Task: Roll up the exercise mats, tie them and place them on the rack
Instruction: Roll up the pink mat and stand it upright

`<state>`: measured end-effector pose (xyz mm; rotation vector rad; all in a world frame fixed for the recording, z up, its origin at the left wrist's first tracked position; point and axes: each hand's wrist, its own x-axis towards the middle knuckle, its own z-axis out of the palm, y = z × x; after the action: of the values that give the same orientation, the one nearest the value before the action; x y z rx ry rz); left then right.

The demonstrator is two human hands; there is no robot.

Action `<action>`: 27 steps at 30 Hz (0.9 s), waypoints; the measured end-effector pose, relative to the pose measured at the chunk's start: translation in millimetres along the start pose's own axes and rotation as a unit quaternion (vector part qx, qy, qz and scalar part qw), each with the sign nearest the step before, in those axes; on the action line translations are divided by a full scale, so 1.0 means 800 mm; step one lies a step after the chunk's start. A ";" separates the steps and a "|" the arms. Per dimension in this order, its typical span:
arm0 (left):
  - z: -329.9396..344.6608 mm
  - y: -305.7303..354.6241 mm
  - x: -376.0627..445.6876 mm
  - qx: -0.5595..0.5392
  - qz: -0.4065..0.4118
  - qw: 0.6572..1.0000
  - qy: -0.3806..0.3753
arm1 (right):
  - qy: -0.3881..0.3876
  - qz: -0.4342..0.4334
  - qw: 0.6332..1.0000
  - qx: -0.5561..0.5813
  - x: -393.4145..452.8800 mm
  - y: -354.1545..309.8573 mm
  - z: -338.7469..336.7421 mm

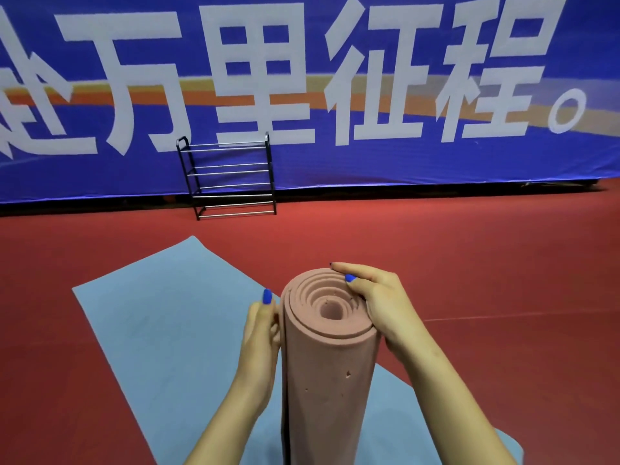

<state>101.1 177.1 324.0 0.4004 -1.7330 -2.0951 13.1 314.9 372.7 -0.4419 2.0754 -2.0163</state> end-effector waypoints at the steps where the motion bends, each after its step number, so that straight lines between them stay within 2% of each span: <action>1: 0.001 0.004 0.003 0.019 -0.008 1.000 -0.004 | 0.002 -0.001 1.000 0.002 -0.002 0.000 -0.001; 4: 0.003 0.016 0.008 0.053 -0.037 0.997 -0.042 | -0.005 -0.007 1.000 0.020 -0.012 -0.001 -0.001; 8: 0.008 0.023 -0.007 -0.002 -0.044 0.995 -0.095 | 0.016 0.012 0.994 0.112 -0.035 0.000 0.006; 10: 0.013 0.023 -0.017 -0.032 -0.032 0.997 -0.066 | 0.039 0.020 0.988 0.149 -0.044 -0.001 0.011; 14: 0.023 0.045 -0.035 -0.085 -0.009 0.996 -0.012 | 0.027 0.004 0.989 0.147 -0.057 -0.024 0.021; 19: 0.014 0.092 -0.047 -0.117 0.065 0.989 -0.056 | -0.042 -0.100 0.982 0.157 -0.071 -0.074 0.021; 21: 0.004 0.087 -0.047 -0.097 0.069 0.991 -0.056 | -0.042 -0.118 0.984 0.126 -0.075 -0.067 0.028; 24: -0.012 0.053 -0.053 -0.051 0.014 0.999 -0.007 | -0.016 -0.088 0.995 0.050 -0.074 -0.024 0.044; 27: -0.022 0.037 -0.065 -0.073 -0.049 0.995 0.035 | -0.006 -0.041 0.997 0.061 -0.077 -0.005 0.063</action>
<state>158.6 181.6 347.9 0.5181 -1.5366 -2.2316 88.4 290.0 371.1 -0.5241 1.9448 -2.1659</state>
